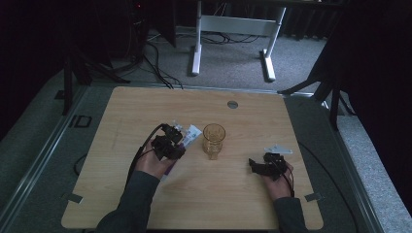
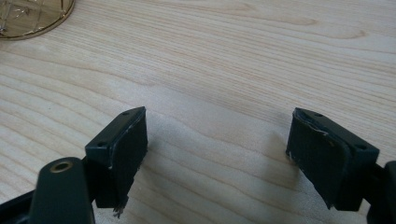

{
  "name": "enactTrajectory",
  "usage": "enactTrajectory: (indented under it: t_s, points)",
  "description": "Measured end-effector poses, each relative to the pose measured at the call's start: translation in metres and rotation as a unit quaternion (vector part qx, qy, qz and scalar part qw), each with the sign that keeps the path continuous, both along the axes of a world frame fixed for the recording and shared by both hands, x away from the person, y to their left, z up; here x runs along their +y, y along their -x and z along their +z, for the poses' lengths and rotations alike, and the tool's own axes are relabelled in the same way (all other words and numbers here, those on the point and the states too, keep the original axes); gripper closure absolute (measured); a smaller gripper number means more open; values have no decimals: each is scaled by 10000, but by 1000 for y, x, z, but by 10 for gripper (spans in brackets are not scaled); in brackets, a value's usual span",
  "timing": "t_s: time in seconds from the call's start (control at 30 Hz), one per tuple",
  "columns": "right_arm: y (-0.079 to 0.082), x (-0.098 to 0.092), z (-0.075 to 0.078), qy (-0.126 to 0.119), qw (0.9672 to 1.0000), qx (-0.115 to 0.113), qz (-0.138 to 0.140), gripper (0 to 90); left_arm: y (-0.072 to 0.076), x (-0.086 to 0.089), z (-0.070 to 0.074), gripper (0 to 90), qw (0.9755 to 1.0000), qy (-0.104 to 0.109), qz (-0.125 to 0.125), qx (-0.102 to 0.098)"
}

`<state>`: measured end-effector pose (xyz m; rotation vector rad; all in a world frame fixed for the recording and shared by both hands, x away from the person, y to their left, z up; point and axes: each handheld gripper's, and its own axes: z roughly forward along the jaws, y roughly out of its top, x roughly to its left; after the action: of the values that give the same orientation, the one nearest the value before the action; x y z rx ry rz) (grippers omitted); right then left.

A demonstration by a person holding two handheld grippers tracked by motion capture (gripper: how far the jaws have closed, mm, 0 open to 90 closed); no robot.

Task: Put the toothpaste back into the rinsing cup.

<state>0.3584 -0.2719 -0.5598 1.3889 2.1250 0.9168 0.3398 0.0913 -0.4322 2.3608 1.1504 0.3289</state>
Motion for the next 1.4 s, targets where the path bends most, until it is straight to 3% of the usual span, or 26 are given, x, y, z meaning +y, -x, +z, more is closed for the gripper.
enactTrajectory:
  t_s: [1.4]
  points:
    - [0,0,0,-3,10000,8,1,199,-4,2,8,746,9978,417,96,-507]
